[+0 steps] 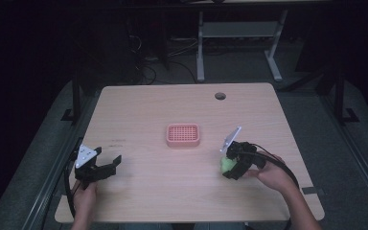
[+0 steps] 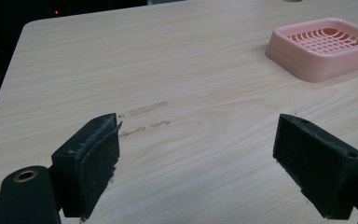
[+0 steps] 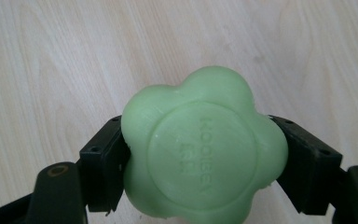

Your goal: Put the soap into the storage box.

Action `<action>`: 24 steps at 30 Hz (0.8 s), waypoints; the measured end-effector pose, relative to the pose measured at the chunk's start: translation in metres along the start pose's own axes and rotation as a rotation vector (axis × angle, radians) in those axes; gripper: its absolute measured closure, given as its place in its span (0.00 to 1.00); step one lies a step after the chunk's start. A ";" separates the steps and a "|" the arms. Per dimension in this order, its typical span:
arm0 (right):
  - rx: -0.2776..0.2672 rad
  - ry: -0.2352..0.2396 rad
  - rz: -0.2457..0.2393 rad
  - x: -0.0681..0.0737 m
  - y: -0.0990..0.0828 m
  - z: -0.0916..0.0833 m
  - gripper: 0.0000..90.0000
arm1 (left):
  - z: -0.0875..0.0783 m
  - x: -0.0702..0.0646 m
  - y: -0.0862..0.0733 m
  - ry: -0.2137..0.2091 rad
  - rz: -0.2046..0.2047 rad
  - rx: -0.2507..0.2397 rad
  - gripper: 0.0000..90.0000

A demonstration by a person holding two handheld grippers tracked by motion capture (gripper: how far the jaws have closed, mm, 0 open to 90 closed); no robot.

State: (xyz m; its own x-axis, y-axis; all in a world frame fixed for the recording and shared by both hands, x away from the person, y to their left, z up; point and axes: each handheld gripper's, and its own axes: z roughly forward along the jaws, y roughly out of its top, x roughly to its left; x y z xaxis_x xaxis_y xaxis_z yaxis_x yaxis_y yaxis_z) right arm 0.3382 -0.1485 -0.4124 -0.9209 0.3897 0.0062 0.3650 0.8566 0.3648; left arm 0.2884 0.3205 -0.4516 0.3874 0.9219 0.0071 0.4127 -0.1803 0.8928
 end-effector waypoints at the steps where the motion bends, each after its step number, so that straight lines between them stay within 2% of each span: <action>1: -0.002 0.001 -0.007 -0.001 0.001 -0.001 0.28 | 0.000 0.000 0.000 -0.001 -0.003 -0.001 0.16; 11: -0.022 -0.008 -0.023 -0.012 0.024 -0.010 0.28 | 0.001 -0.001 0.000 0.000 -0.001 0.000 0.16; 18: -0.018 -0.003 -0.037 -0.016 0.040 -0.011 0.28 | 0.001 -0.001 0.000 -0.003 0.005 0.000 0.16; 24: -0.036 0.007 -0.050 -0.020 0.056 -0.010 0.28 | 0.000 -0.002 0.001 -0.006 0.003 -0.005 0.16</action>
State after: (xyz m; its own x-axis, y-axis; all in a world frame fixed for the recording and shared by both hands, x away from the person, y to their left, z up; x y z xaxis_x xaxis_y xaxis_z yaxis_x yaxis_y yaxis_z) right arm 0.3760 -0.1116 -0.3827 -0.9387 0.3448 -0.0067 0.3138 0.8621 0.3980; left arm 0.2882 0.3186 -0.4510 0.3934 0.9194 0.0073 0.4076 -0.1815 0.8949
